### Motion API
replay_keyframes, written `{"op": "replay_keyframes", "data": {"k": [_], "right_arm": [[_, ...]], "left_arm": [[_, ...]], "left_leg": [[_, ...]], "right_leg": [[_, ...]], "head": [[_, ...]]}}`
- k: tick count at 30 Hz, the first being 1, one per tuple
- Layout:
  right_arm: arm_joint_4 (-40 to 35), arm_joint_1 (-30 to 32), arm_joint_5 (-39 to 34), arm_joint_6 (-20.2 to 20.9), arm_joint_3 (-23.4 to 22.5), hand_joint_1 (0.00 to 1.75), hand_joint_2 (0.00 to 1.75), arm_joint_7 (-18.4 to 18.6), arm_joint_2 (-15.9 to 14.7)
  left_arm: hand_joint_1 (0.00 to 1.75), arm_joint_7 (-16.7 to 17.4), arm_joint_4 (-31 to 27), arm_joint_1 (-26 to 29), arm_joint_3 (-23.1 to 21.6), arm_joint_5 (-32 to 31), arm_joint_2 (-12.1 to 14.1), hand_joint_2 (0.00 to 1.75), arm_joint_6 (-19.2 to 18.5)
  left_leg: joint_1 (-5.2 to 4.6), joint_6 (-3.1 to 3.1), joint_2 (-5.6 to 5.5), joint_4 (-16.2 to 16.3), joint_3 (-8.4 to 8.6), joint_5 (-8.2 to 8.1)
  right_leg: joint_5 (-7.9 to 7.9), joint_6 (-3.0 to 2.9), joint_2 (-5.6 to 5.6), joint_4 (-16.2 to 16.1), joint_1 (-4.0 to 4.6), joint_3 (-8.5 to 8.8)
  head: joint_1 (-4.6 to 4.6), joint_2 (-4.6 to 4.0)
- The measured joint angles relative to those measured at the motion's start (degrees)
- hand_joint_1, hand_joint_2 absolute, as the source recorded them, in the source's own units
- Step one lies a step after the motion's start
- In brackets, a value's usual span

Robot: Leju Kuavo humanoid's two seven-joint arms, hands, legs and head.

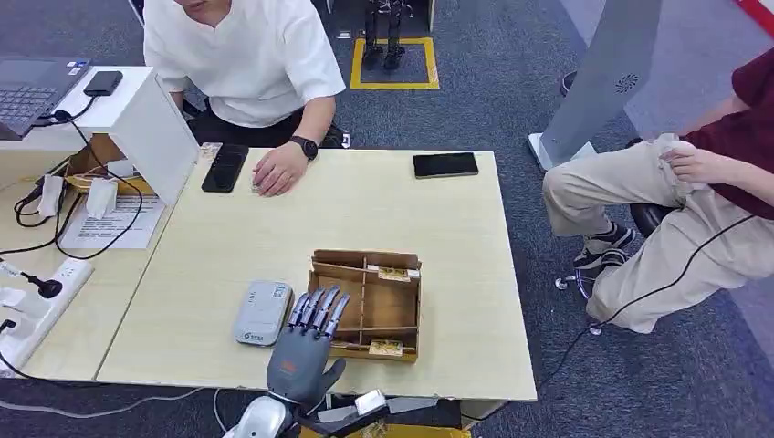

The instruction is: Pass the card to the sensor for recognition and then transmit it.

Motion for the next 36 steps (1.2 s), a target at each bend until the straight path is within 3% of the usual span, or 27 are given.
{"op": "replay_keyframes", "data": {"k": [6, 7, 8, 19, 36], "right_arm": [[0.0, 0.01, 0.04, 0.0, 0.0, 0.0, 1.75, 0.02, 0.0], [0.0, 0.01, 0.0, 0.0, 0.0, 0.0, 1.75, 0.04, 0.0], [0.0, 0.0, -0.04, 0.02, 0.0, 0.0, 1.75, 0.07, 0.0], [0.0, 0.01, -0.22, 0.0, 0.0, 0.0, 1.75, 0.04, 0.0], [0.0, 0.01, -0.28, 0.0, 0.0, 0.0, 1.75, -0.2, 0.0]], "left_arm": [[0.07, -0.94, 0.28, 0.15, 0.07, 0.68, -0.17, 1.75, -0.11], [1.15, -0.94, 0.33, 0.17, 0.07, 0.68, -0.17, 1.75, -0.11], [1.75, -0.94, 0.35, 0.2, 0.07, 0.68, -0.17, 1.75, -0.11], [1.75, -3.06, 0.5, 0.58, 0.07, 3.82, -0.15, 1.75, 1.59], [1.75, -3.56, 1.03, 0.62, 0.07, 4.28, -0.17, 1.75, 2.86]], "left_leg": [[0.0, 0.0, 0.0, 0.0, 0.0, 0.0], [0.0, 0.0, 0.0, 0.0, 0.0, 0.0], [0.0, 0.0, 0.0, 0.0, 0.0, 0.0], [0.0, 0.0, 0.0, 0.0, 0.0, 0.0], [0.0, 0.0, 0.0, 0.0, 0.0, 0.0]], "right_leg": [[0.0, 0.0, 0.0, 0.0, 0.0, 0.0], [0.0, 0.0, 0.0, 0.0, 0.0, 0.0], [0.0, 0.0, 0.0, 0.0, 0.0, 0.0], [0.0, 0.0, 0.0, 0.0, 0.0, 0.0], [0.0, 0.0, 0.0, 0.0, 0.0, 0.0]], "head": [[0.0, 0.0], [0.0, 0.0], [0.0, 0.0], [0.0, 0.0], [0.0, 0.0]]}}
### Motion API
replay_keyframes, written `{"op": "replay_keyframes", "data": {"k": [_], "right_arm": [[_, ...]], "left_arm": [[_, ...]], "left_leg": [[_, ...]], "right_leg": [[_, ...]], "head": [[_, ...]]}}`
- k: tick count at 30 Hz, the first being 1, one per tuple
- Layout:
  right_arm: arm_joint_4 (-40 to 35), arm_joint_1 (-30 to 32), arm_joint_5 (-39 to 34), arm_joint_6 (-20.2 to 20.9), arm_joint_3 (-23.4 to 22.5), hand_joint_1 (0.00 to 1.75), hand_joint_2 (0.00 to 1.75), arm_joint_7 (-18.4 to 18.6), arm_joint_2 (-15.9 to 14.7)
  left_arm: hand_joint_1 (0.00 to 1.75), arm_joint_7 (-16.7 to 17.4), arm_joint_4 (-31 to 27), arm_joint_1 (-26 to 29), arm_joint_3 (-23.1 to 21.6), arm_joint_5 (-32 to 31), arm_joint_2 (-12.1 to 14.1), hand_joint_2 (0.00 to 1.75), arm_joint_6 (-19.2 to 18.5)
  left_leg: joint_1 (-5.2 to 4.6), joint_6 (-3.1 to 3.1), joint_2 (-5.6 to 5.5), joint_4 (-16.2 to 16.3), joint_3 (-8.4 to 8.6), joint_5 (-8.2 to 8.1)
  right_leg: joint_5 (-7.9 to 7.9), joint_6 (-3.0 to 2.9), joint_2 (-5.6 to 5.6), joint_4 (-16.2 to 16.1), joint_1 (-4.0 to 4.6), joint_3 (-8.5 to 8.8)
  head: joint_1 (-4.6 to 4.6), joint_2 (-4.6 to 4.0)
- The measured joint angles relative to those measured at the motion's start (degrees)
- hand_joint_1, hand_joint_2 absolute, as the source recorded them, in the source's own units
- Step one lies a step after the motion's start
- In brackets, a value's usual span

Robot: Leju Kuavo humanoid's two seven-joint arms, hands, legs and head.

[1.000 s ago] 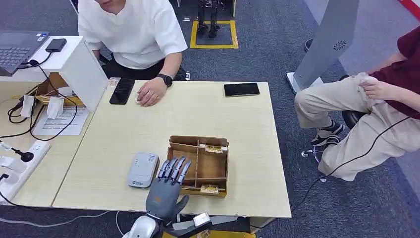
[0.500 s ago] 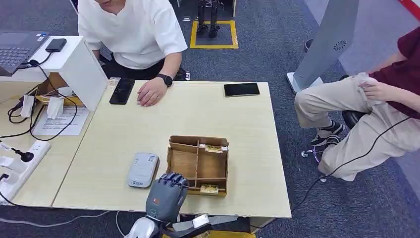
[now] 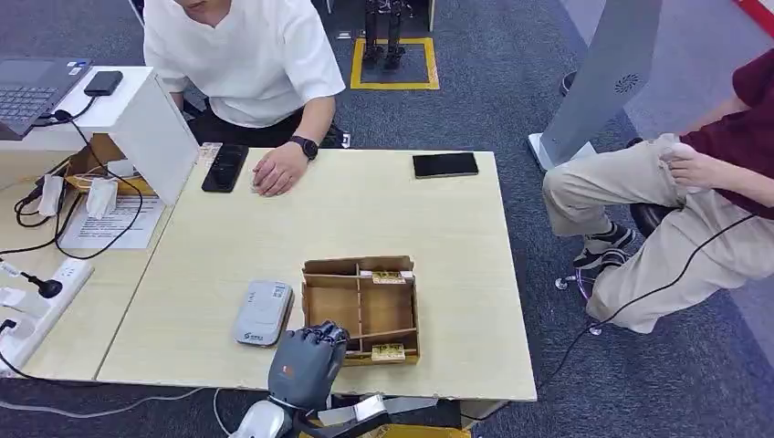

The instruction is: Pass the card to the sensor for recognition and then transmit it.

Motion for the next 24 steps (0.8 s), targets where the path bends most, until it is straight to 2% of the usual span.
{"op": "replay_keyframes", "data": {"k": [4, 10, 12, 16, 23, 24], "right_arm": [[0.0, 0.0, 0.0, 0.0, 0.0, 0.0, 1.75, -0.04, 0.0], [0.0, -0.01, 0.53, 0.0, 0.0, 0.0, 1.75, -0.2, 0.0], [0.02, -0.02, 0.63, 0.0, 0.0, 0.0, 1.75, -0.24, 0.0], [0.02, -0.02, 0.96, 0.02, 0.0, 0.0, 1.75, -0.26, 0.0], [0.02, -0.05, 1.03, 0.02, 0.0, 0.0, 1.75, -0.26, 0.0], [0.02, -0.04, 1.07, 0.0, 0.0, 0.0, 1.75, -0.26, 0.0]], "left_arm": [[1.75, -0.33, 0.42, 0.01, 0.0, 0.66, 0.0, 1.75, 1.05], [1.75, -2.06, 0.96, 0.45, 0.28, 3.19, -0.18, 1.75, 6.62], [1.75, -2.88, 0.9, 0.63, 0.74, 3.63, -0.5, 1.75, 6.97], [1.75, -10.28, -1.77, 2.46, 4.83, 5.92, -2.75, 1.75, 7.3], [1.75, -11.89, -3.5, 3.63, 8.35, 6.38, -4.46, 1.75, 7.32], [1.75, -13.41, -3.78, 3.85, 8.68, 7.04, -4.77, 1.75, 7.32]], "left_leg": [[0.0, 0.0, 0.0, 0.0, 0.0, 0.0], [0.0, 0.0, -0.01, 0.0, 0.0, 0.0], [0.0, 0.0, -0.01, 0.0, -0.01, 0.0], [0.0, 0.0, -0.01, 0.0, -0.01, 0.0], [0.0, 0.0, -0.01, 0.0, 0.0, 0.0], [0.0, 0.0, -0.01, 0.0, 0.0, 0.0]], "right_leg": [[0.0, 0.0, 0.0, 0.0, 0.0, 0.0], [0.0, 0.0, -0.01, 0.0, 0.0, 0.0], [0.0, 0.0, 0.0, 0.0, 0.0, 0.0], [0.0, 0.0, -0.01, 0.0, 0.0, 0.0], [0.0, 0.0, -0.02, 0.0, 0.0, 0.01], [0.0, 0.0, -0.02, 0.0, 0.0, 0.01]], "head": [[0.0, 0.0], [0.0, 0.0], [0.0, 0.0], [0.02, 0.0], [0.02, 0.0], [0.0, 0.0]]}}
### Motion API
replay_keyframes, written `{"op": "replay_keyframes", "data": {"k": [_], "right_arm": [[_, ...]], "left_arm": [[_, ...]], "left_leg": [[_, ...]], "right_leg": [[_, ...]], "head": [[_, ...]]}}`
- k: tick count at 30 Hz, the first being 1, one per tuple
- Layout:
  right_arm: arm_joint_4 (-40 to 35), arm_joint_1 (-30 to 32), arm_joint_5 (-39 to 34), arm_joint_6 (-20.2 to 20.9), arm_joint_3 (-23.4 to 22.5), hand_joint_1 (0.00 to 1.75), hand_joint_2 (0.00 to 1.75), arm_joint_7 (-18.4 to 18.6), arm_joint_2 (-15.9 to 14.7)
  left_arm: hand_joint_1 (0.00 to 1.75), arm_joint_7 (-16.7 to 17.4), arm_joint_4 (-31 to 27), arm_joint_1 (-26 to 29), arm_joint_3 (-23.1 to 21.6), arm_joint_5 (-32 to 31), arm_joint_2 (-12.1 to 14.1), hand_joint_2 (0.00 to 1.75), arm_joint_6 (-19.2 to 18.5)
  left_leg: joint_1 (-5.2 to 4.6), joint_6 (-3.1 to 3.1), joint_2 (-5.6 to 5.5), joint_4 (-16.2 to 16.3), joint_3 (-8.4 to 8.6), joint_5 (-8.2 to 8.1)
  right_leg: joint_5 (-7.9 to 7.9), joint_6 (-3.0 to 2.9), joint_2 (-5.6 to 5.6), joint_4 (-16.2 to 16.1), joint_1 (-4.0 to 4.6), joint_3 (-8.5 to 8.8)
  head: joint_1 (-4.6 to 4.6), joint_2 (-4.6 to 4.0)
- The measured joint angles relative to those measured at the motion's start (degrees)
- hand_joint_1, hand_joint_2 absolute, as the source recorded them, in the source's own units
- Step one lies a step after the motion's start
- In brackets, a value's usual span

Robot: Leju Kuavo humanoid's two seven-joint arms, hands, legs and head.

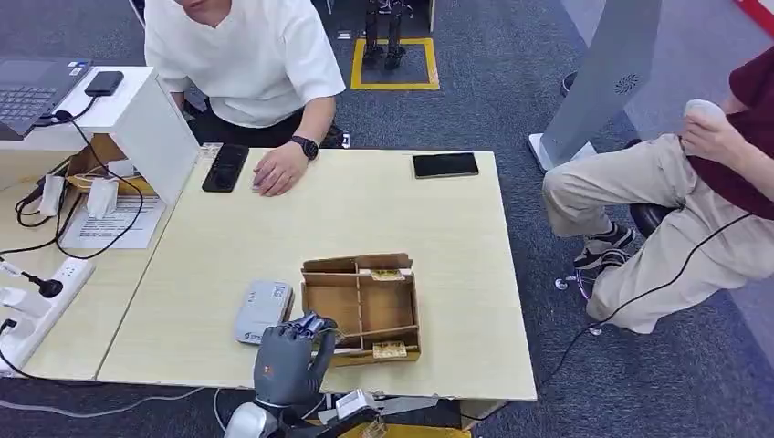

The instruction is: Pass the card to the sensor for recognition and then transmit it.

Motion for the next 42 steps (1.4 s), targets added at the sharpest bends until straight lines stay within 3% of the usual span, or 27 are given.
{"op": "replay_keyframes", "data": {"k": [5, 8, 15, 22, 30, 42], "right_arm": [[-0.04, -0.01, 0.46, 0.0, 0.0, 0.0, 1.75, 0.07, 0.07], [-0.35, 0.01, 0.96, 0.0, 0.0, 0.0, 1.75, 0.26, 0.31], [-0.96, -0.04, 2.18, 0.0, 0.0, 0.0, 1.75, 0.98, 0.39], [-1.53, -0.02, 5.75, 0.0, 0.0, 0.0, 1.75, 1.03, 0.77], [-1.46, -0.33, 8.65, 0.0, 0.0, 0.0, 1.75, 1.09, 0.77], [-0.76, -2.44, 11.76, 0.02, 0.0, 0.0, 1.75, 2.58, 0.77]], "left_arm": [[1.75, -18.42, -3.45, 1.4, 8.21, 10.07, -5.97, 1.75, 0.11], [1.75, -22.57, -5.03, 1.29, 11.5, 19.57, -7.67, 1.75, 0.17], [1.75, -19.07, -7.61, -1.84, 11.91, 39.3, -7.61, 1.75, 0.35], [1.75, -17.31, -7.5, -9.72, 11.95, 45.85, -7.6, 1.75, 0.48], [1.75, -14.15, -0.42, -19.39, 14.81, 49.15, -7.39, 1.75, 0.52], [1.75, -11.73, 9.57, -29.03, 22.66, 39.53, -7.65, 1.75, 0.52]], "left_leg": [[-0.01, 0.0, 0.0, 0.0, 0.0, 0.0], [-0.01, 0.0, 0.01, 0.01, 0.04, 0.0], [0.01, -0.01, 0.01, 0.01, 0.04, 0.02], [0.0, 0.01, -0.02, 0.02, 0.03, 0.04], [0.0, 0.01, -0.04, 0.02, 0.02, 0.04], [0.0, 0.02, -0.02, 0.02, 0.02, 0.07]], "right_leg": [[0.0, 0.0, 0.0, 0.0, -0.01, 0.0], [0.0, 0.0, 0.03, 0.0, -0.01, 0.0], [0.02, -0.02, 0.01, 0.0, 0.01, 0.0], [0.06, 0.0, -0.02, 0.0, 0.0, 0.02], [0.06, -0.01, -0.01, 0.0, 0.0, 0.02], [0.06, -0.01, 0.01, 0.02, 0.0, 0.02]], "head": [[0.0, 0.0], [-0.02, 0.0], [-0.02, 0.0], [0.0, 0.0], [-0.04, 0.0], [-0.02, 0.0]]}}
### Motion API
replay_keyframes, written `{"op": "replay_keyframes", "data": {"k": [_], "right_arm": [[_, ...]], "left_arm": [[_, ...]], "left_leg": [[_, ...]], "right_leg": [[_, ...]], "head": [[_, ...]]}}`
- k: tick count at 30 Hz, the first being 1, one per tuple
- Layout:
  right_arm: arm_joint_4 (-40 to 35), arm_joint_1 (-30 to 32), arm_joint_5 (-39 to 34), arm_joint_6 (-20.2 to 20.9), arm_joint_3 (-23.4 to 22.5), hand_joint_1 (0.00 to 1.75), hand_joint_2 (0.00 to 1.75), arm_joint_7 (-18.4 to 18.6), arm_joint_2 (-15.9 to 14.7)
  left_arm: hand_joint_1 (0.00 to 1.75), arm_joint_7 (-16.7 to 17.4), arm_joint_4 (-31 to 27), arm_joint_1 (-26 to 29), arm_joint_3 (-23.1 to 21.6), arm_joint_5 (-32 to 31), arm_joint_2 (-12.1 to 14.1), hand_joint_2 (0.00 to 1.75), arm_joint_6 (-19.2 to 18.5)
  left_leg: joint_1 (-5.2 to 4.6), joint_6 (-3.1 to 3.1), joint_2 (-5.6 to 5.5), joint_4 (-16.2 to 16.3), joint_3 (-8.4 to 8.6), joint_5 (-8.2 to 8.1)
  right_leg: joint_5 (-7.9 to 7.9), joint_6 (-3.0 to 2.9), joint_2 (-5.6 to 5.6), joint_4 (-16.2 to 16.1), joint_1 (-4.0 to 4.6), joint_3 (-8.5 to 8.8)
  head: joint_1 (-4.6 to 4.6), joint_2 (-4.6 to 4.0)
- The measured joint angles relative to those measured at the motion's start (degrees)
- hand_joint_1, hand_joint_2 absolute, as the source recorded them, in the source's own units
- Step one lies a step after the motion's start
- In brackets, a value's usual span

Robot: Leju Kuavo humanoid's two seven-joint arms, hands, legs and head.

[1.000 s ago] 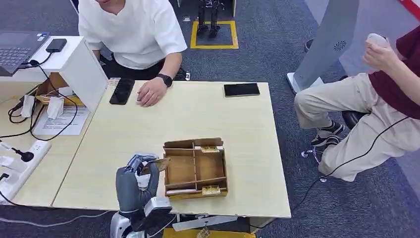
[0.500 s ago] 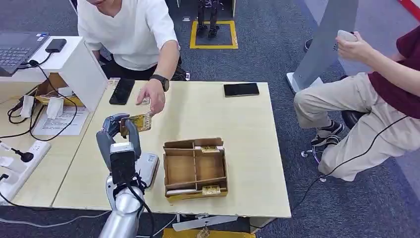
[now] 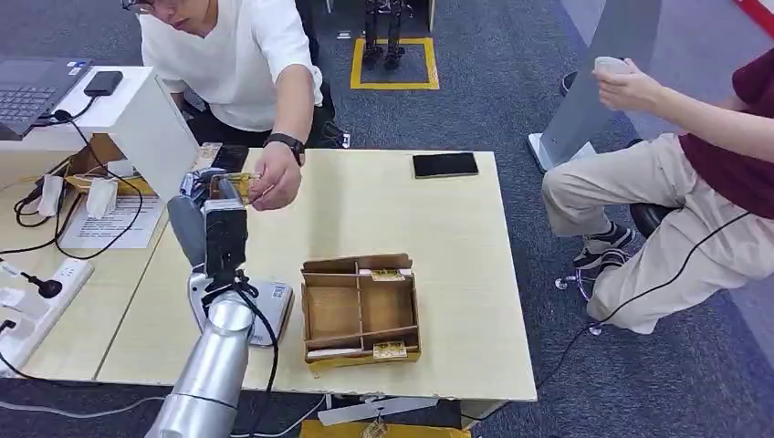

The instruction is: Pass the card to the sensor for recognition and then transmit it.

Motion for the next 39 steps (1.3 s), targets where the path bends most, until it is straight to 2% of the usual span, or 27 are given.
{"op": "replay_keyframes", "data": {"k": [3, 7, 8, 9, 10, 17, 27, 37, 39], "right_arm": [[0.33, -0.29, 0.63, -0.02, 0.0, 0.0, 1.75, 0.13, 0.0], [0.59, -0.64, 0.81, -0.02, 0.0, 0.0, 1.75, 0.52, 0.02], [0.63, -0.68, 0.83, 0.0, 0.0, 0.0, 1.75, 0.55, 0.02], [0.72, -0.7, 0.9, -0.02, 0.0, 0.0, 1.75, 0.55, 0.02], [0.79, -0.7, 0.94, 0.0, 0.0, 0.0, 1.75, 0.63, 0.0], [0.92, -0.88, 0.94, -0.02, 0.02, 0.0, 1.75, 0.7, 0.02], [1.07, -0.9, 0.94, -0.02, 0.02, 0.0, 1.75, 0.7, 0.0], [1.09, -0.9, 0.35, -0.02, 0.17, 0.0, 1.75, 0.7, 0.0], [1.11, -0.87, -0.26, -0.02, 0.22, 0.0, 1.75, 0.7, 0.0]], "left_arm": [[1.75, -0.59, 1.34, -1.23, 2.43, -6.14, -0.15, 1.75, 0.0], [1.75, -0.57, 3.04, -2.15, 4.64, -7.25, -0.42, 1.75, 0.0], [1.57, -0.39, 3.37, -2.34, 5.03, -7.6, -0.42, 1.75, 0.0], [0.3, -0.15, 3.74, -2.54, 5.4, -7.68, -0.42, 1.75, 0.0], [0.0, 0.04, 4.17, -2.8, 5.73, -7.64, -0.42, 1.75, 0.0], [0.0, -0.87, 6.03, -4.22, 7.87, -5.15, -0.83, 1.75, 0.02], [0.0, -0.92, 6.67, -4.36, 8.44, -4.97, -1.01, 1.75, 0.02], [0.0, -5.4, 6.71, -4.2, 9.45, -1.98, -1.44, 1.75, 0.02], [0.0, -6.23, 5.29, -3.12, 9.4, -0.25, -1.4, 1.75, 0.04]], "left_leg": [[0.0, 0.0, -0.01, 0.0, 0.0, 0.0], [0.0, 0.0, 0.0, 0.0, 0.0, 0.0], [0.0, 0.0, 0.0, 0.0, 0.0, 0.0], [0.0, 0.0, 0.0, 0.0, 0.0, 0.0], [0.0, 0.0, 0.0, 0.0, 0.0, 0.0], [0.0, 0.0, -0.01, 0.0, -0.01, 0.0], [0.0, 0.0, -0.01, 0.0, -0.01, 0.0], [0.0, 0.0, -0.01, 0.0, -0.01, 0.0], [0.0, 0.0, -0.01, 0.0, -0.01, 0.0]], "right_leg": [[0.0, 0.0, -0.01, 0.0, 0.0, 0.0], [0.0, 0.0, 0.01, 0.0, 0.0, -0.01], [0.0, 0.0, 0.01, 0.0, 0.0, -0.01], [0.0, 0.0, 0.01, 0.0, 0.0, -0.01], [0.0, 0.0, 0.01, 0.0, 0.0, -0.01], [0.0, 0.0, 0.0, 0.0, 0.0, -0.01], [0.0, 0.0, 0.0, 0.0, 0.0, -0.01], [0.0, 0.0, 0.0, 0.0, 0.0, 0.0], [0.0, 0.0, 0.02, 0.0, 0.0, -0.01]], "head": [[0.0, 0.0], [0.0, 0.0], [0.0, 0.0], [0.0, 0.0], [0.0, 0.0], [0.0, 0.0], [0.0, 0.0], [0.0, 0.0], [-0.02, 0.0]]}}
